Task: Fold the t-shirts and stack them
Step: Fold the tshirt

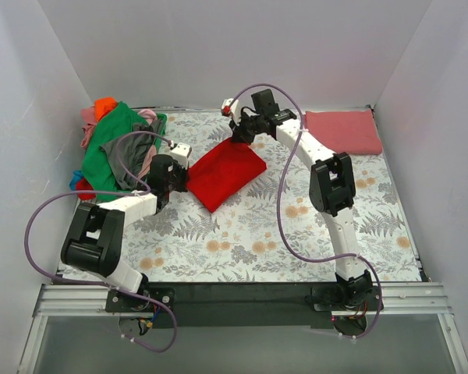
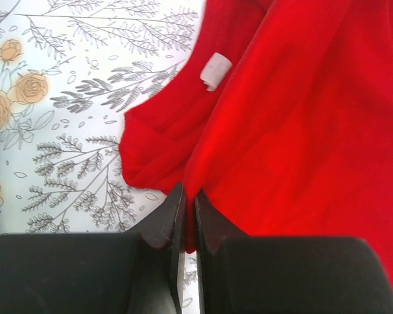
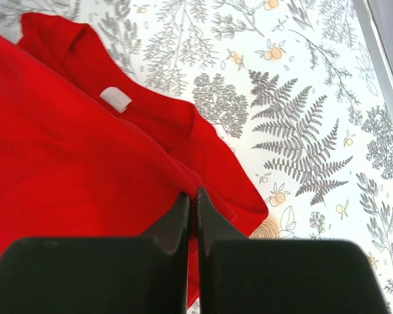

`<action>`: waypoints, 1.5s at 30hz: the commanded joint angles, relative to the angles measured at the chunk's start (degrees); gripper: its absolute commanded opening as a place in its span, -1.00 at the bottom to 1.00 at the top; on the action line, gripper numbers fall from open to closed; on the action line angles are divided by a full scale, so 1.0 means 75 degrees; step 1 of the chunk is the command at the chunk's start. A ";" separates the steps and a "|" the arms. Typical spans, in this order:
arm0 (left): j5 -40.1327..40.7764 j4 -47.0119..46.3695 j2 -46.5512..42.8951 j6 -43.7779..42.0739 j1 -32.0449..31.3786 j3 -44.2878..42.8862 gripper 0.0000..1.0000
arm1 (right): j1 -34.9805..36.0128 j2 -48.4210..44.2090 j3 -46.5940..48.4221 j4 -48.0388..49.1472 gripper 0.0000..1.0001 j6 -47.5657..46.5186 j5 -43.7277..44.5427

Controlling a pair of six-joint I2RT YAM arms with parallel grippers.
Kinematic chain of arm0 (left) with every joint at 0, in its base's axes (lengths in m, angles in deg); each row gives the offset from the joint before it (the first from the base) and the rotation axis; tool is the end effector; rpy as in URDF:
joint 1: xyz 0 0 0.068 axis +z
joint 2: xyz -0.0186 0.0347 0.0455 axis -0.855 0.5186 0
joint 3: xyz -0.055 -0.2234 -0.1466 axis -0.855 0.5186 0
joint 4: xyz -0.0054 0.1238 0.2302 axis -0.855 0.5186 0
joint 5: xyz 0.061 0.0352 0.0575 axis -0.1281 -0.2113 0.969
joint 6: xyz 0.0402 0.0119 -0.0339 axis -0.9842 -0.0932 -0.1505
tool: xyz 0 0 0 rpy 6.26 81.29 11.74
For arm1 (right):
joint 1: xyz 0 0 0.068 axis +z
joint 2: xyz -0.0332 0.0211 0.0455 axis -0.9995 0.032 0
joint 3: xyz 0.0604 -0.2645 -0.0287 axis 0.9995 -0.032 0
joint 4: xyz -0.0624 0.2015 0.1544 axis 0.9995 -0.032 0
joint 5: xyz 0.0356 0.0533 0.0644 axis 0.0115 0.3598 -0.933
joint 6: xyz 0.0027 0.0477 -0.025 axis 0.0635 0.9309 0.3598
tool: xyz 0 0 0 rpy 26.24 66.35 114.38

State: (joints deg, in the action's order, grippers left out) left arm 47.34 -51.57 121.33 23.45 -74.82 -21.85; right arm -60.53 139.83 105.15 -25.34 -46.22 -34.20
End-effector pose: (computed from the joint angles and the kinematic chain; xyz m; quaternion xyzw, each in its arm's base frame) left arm 0.2972 -0.0889 0.1771 -0.1158 0.8730 -0.2353 0.4112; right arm 0.4650 0.2649 0.2529 -0.5588 0.6733 0.2198 0.4314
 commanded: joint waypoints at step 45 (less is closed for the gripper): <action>0.1104 0.1221 -0.1843 0.1508 0.0371 -0.1643 0.47 | -0.0800 -0.0971 -0.1910 0.2100 0.35 0.3768 0.1659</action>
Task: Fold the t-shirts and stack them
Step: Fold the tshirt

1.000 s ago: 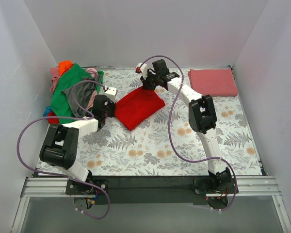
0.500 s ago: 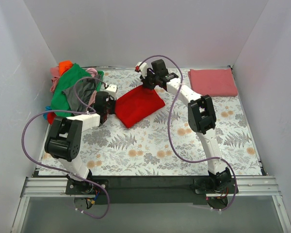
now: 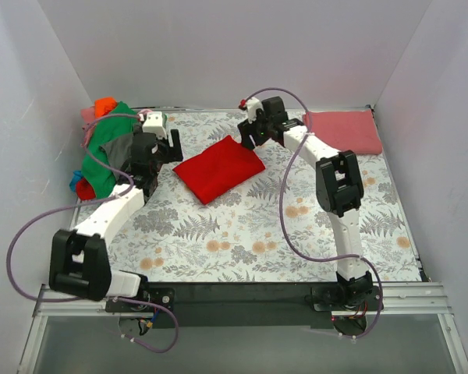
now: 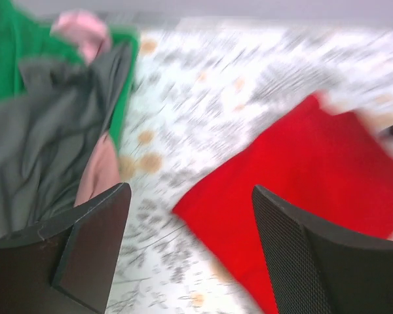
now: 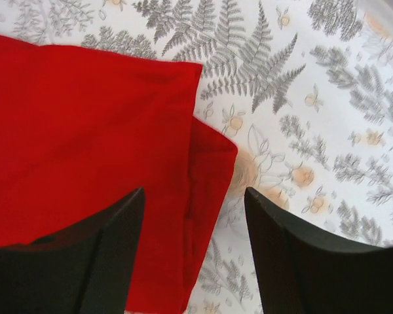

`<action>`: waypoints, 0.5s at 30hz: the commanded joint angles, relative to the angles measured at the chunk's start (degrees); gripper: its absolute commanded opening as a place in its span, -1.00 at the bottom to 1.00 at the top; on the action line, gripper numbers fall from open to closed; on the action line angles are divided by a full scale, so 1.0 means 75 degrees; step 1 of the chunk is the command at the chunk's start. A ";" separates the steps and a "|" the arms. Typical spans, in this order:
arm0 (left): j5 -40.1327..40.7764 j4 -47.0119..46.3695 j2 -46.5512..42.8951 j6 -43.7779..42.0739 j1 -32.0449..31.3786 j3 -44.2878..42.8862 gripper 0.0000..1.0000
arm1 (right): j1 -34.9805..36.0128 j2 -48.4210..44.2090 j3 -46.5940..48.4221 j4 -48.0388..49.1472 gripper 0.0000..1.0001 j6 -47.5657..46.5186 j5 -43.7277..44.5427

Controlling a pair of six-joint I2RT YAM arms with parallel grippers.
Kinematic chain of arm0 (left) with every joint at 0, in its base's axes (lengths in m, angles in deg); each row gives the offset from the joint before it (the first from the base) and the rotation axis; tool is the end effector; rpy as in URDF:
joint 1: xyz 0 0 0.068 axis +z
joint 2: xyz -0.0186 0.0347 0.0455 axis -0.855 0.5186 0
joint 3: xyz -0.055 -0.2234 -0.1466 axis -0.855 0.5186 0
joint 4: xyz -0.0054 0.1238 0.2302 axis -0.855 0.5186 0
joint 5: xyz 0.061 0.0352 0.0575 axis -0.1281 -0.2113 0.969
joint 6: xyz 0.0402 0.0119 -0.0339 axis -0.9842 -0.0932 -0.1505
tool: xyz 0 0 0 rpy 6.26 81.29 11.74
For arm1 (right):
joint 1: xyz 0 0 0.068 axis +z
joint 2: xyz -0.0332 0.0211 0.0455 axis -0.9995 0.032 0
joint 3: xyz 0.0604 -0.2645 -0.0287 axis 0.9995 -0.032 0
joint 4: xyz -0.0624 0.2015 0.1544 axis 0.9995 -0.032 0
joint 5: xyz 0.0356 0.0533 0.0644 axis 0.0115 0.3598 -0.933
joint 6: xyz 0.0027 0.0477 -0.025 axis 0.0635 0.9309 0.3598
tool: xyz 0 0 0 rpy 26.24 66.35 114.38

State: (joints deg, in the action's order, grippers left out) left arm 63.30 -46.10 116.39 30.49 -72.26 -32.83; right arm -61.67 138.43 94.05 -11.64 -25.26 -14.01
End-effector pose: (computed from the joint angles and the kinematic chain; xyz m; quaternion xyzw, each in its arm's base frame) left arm 0.3193 -0.0698 0.2558 -0.2477 0.7948 -0.1810 0.5236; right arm 0.4772 0.2462 0.2177 -0.3582 0.8072 0.1387 0.4482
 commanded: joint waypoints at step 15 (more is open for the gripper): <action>-0.2871 0.1548 -0.3110 0.2388 0.0053 0.1884 0.48 | -0.1061 0.1184 0.1290 -0.0513 0.32 0.1948 -0.3464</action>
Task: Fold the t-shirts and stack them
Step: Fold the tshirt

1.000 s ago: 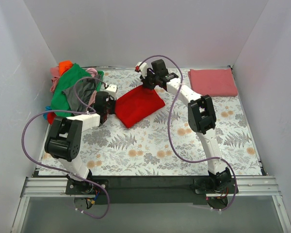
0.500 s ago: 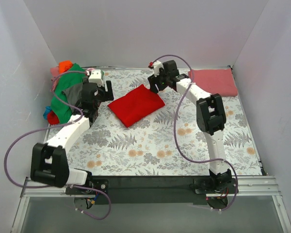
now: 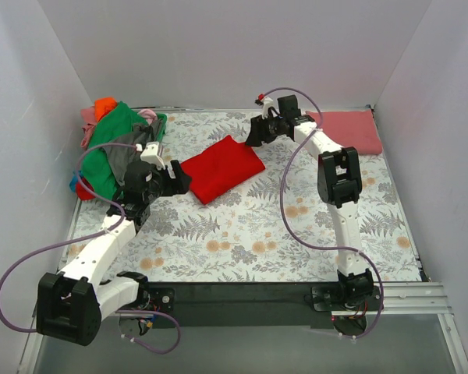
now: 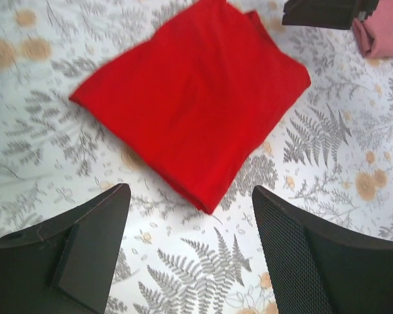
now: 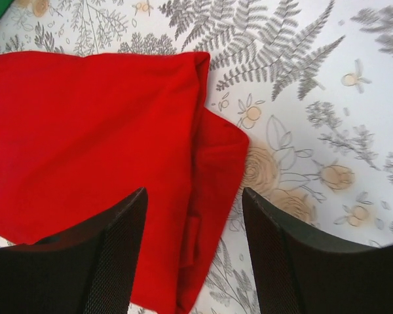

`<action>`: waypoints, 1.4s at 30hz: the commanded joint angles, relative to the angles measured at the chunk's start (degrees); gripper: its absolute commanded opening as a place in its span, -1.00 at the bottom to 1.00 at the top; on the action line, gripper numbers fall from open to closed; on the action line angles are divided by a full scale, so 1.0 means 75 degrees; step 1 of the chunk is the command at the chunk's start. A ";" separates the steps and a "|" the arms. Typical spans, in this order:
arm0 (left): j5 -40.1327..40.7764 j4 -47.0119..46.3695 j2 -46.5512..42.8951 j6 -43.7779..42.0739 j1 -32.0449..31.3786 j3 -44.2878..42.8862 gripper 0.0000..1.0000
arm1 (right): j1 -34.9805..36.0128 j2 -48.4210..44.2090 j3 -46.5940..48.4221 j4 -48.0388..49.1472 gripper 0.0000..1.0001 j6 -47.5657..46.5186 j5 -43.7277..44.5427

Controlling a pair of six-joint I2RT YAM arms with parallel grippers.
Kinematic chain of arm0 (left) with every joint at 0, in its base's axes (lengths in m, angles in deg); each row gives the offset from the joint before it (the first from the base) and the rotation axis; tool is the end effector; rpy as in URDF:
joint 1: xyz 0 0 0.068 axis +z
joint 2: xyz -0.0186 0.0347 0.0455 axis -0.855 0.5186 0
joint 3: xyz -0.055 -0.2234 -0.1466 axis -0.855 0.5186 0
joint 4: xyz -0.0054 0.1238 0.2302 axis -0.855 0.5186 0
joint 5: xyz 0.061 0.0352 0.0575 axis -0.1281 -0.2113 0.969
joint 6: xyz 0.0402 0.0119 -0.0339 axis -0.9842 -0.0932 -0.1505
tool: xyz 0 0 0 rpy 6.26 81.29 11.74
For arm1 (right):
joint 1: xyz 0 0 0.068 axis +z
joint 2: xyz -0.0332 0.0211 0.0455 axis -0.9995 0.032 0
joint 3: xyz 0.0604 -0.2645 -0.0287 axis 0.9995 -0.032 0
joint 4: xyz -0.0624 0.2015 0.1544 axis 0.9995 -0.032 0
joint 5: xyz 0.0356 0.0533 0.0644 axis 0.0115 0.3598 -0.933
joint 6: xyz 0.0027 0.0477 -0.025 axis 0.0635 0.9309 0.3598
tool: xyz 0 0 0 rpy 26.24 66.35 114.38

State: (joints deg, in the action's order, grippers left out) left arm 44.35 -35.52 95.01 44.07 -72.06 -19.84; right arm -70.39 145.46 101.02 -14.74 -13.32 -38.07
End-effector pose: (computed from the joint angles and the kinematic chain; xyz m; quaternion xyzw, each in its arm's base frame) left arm 0.2332 -0.0603 0.2575 -0.2614 0.8022 -0.3474 0.4092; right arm 0.5185 0.1883 0.1932 -0.2884 0.8160 0.3297 0.3772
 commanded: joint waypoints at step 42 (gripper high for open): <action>-0.3614 -0.2241 0.4461 0.2512 -0.0254 -0.1487 -0.53 | -0.0179 -0.1195 -0.2545 0.0206 -0.97 0.0579 -0.0748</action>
State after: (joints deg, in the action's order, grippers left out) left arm 19.76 -49.01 127.54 61.51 -73.33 -28.37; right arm -71.90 139.69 82.64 -14.54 -8.86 -42.18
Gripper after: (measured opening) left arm 0.253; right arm 0.029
